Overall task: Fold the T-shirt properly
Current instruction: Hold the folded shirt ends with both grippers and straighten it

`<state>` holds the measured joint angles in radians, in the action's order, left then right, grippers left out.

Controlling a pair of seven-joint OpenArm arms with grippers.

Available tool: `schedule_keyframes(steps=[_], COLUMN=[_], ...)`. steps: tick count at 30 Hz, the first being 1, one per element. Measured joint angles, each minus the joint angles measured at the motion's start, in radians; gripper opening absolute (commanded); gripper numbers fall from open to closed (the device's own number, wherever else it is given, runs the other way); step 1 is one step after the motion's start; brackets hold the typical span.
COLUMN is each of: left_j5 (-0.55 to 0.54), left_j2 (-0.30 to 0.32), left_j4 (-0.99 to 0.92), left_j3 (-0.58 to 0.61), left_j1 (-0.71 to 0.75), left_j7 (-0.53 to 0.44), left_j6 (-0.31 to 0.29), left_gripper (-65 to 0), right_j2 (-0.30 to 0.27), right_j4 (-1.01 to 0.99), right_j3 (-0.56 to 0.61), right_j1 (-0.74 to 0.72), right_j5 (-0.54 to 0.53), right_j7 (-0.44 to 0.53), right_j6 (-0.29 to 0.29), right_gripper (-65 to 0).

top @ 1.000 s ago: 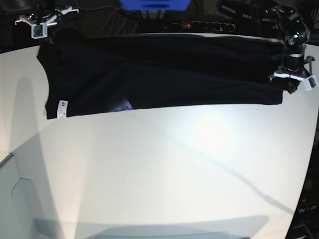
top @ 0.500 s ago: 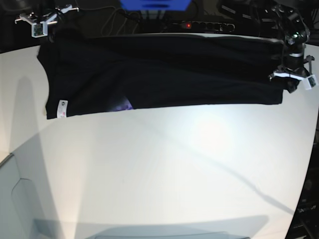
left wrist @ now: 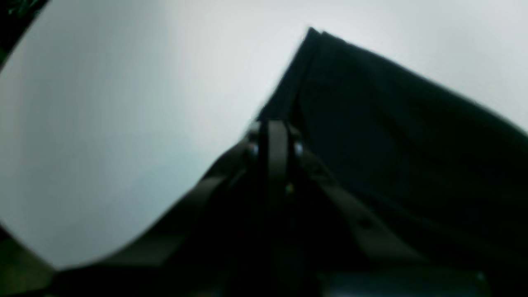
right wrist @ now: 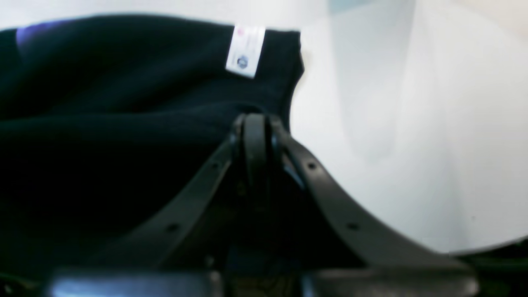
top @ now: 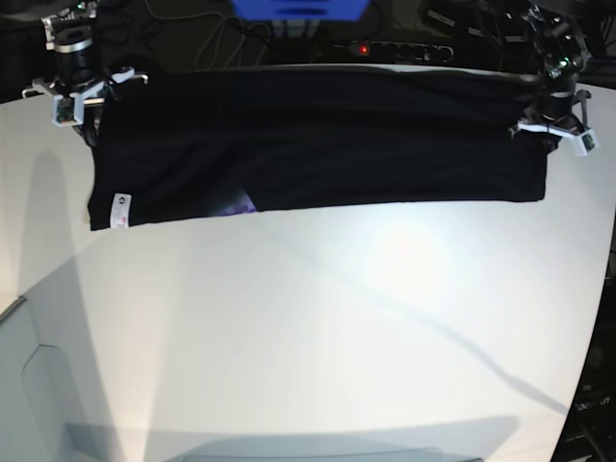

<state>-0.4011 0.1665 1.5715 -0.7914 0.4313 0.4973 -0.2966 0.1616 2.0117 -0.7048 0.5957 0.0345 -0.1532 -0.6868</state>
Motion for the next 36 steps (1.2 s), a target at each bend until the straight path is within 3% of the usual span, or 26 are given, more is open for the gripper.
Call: schedule_keyframes(steps=[2, 5, 8, 16, 22, 30, 33, 36], left_j5=[0.008, 0.008, 0.002, 0.001, 0.002, 0.005, 0.006, 0.008], left_j2=[-0.001, 0.002, 0.002, 0.013, 0.018, 0.019, 0.019, 0.019], left_j4=[-0.029, -0.056, -0.076, -0.083, -0.084, -0.084, -0.084, -0.084], left_j3=[-0.002, -0.005, -0.005, -0.006, -0.084, -0.084, -0.084, -0.084], left_j1=[-0.005, -0.011, -0.011, -0.011, -0.047, -0.047, -0.046, -0.040], left_j7=[0.006, 0.000, -0.010, -0.008, 0.008, 0.009, 0.013, 0.016], left_j6=[-0.068, -0.113, -0.116, -0.121, -0.127, -0.127, -0.126, -0.123], left_gripper=[-65.0, -65.0, -65.0, -65.0, -65.0, -64.8, -58.2, -43.0], right_j2=[0.000, 0.000, 0.000, 0.002, 0.000, -0.001, -0.001, -0.001], right_j4=[-0.022, -0.075, -0.142, -0.343, -0.407, -0.443, -0.449, -0.449], right_j3=[0.000, 0.001, 0.000, 0.003, 0.000, 0.003, 0.000, 0.000], right_j1=[-0.042, -0.094, -0.136, -0.261, -0.297, -0.318, -0.332, -0.335], right_j5=[-0.002, 0.003, 0.021, 0.220, 0.235, 0.222, 0.221, 0.223], right_j7=[0.002, 0.002, 0.000, 0.009, 0.043, 0.065, 0.060, 0.058], right_j6=[0.002, 0.000, -0.001, 0.000, 0.002, 0.003, 0.003, 0.003], right_gripper=[-65.0, -65.0, -65.0, -65.0, -65.0, -65.0, -65.0, -65.0])
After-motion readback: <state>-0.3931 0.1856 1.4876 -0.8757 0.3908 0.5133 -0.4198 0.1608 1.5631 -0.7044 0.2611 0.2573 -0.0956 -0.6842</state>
